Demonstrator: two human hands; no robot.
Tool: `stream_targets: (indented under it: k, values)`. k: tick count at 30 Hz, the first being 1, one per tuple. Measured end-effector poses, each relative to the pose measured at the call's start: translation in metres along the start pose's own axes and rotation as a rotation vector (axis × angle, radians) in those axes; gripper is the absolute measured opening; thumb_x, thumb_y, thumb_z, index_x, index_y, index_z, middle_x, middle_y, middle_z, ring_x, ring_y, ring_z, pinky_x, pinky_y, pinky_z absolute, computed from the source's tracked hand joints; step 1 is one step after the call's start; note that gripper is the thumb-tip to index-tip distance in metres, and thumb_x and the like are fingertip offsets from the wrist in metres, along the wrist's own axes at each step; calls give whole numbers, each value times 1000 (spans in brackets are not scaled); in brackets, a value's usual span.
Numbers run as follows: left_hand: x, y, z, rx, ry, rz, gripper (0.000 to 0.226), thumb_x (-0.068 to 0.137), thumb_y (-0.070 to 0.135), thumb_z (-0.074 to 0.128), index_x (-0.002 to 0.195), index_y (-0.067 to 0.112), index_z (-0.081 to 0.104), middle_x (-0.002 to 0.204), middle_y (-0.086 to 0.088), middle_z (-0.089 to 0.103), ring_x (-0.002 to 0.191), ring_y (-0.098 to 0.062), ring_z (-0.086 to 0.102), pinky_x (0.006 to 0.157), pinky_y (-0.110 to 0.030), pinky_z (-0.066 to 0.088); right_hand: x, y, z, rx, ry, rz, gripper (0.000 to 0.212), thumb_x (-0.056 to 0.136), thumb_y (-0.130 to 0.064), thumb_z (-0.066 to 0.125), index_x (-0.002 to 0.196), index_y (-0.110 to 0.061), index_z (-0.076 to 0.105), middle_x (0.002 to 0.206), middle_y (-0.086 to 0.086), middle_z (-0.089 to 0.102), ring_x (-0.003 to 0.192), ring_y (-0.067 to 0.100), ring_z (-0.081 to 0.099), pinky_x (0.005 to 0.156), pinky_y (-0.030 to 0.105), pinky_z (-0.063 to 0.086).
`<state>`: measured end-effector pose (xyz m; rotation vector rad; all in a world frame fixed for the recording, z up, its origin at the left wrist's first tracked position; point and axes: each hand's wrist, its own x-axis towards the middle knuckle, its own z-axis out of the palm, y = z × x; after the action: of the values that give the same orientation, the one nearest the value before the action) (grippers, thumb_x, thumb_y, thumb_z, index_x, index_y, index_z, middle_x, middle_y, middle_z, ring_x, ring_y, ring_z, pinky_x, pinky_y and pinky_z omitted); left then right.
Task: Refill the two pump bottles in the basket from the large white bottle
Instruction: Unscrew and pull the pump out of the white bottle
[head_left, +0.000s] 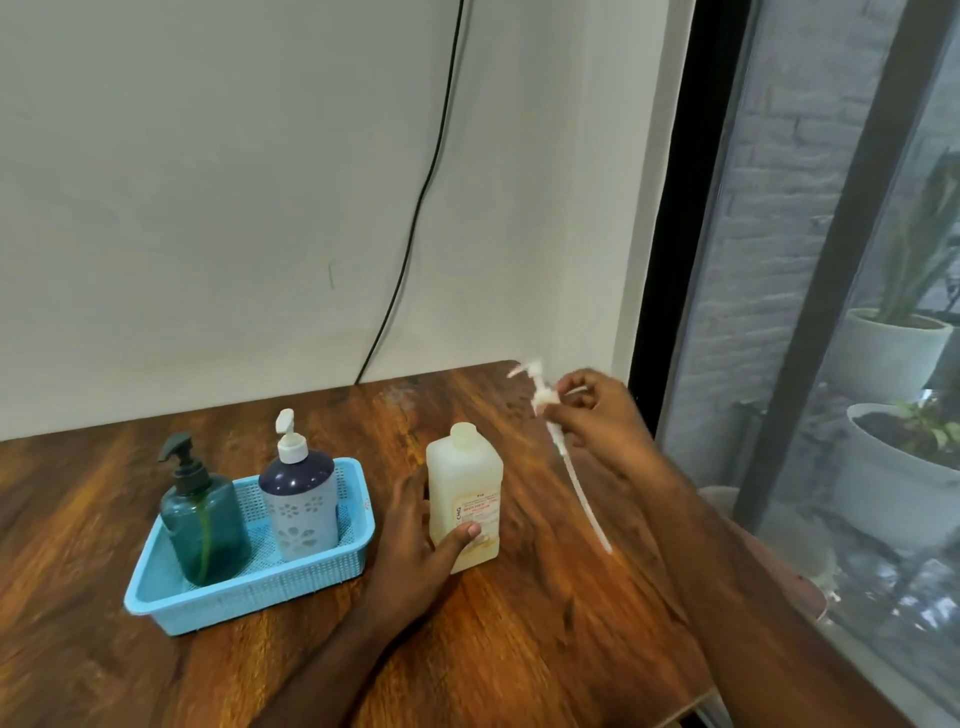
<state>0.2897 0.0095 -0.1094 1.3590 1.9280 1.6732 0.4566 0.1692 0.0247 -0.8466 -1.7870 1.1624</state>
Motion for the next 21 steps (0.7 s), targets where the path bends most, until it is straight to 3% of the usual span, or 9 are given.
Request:
stream_targets:
  k: [3, 7, 11, 17, 21]
  values:
    - [0, 1, 0, 0, -2, -2, 77, 83, 32, 80, 146, 34, 36, 142, 16, 46, 126, -9, 53, 91, -34, 60, -11, 27, 2, -318, -182, 70, 24, 76, -18, 82, 94, -25, 68, 90, -4, 70, 86, 13, 67, 74, 29, 55]
    - [0, 0, 1, 10, -2, -10, 76, 83, 31, 80, 145, 36, 36, 142, 17, 45, 128, -11, 53, 92, -39, 59, -14, 55, -5, -547, -185, 120, 23, 78, -27, 80, 96, -29, 67, 93, -7, 68, 87, 12, 64, 71, 30, 57]
    - [2, -1, 1, 16, -5, 7, 73, 82, 33, 80, 140, 42, 36, 136, 20, 44, 126, -12, 54, 89, -35, 60, -12, 71, -18, -587, -103, 191, 18, 80, -29, 79, 92, -29, 66, 91, -6, 66, 86, 14, 63, 59, 23, 45]
    - [1, 0, -1, 40, 10, 19, 74, 78, 41, 79, 135, 47, 33, 141, 14, 46, 126, -14, 54, 90, -35, 58, -15, 86, -28, -585, -81, 270, 13, 87, -29, 74, 94, -26, 64, 93, -3, 66, 87, 13, 61, 64, 26, 50]
    - [-1, 4, 1, 81, 62, 25, 87, 79, 35, 83, 146, 40, 29, 149, 10, 42, 127, -13, 51, 90, -31, 56, -21, 91, -30, -591, -30, 261, 15, 87, -32, 74, 94, -27, 62, 91, -5, 65, 84, 10, 59, 64, 26, 48]
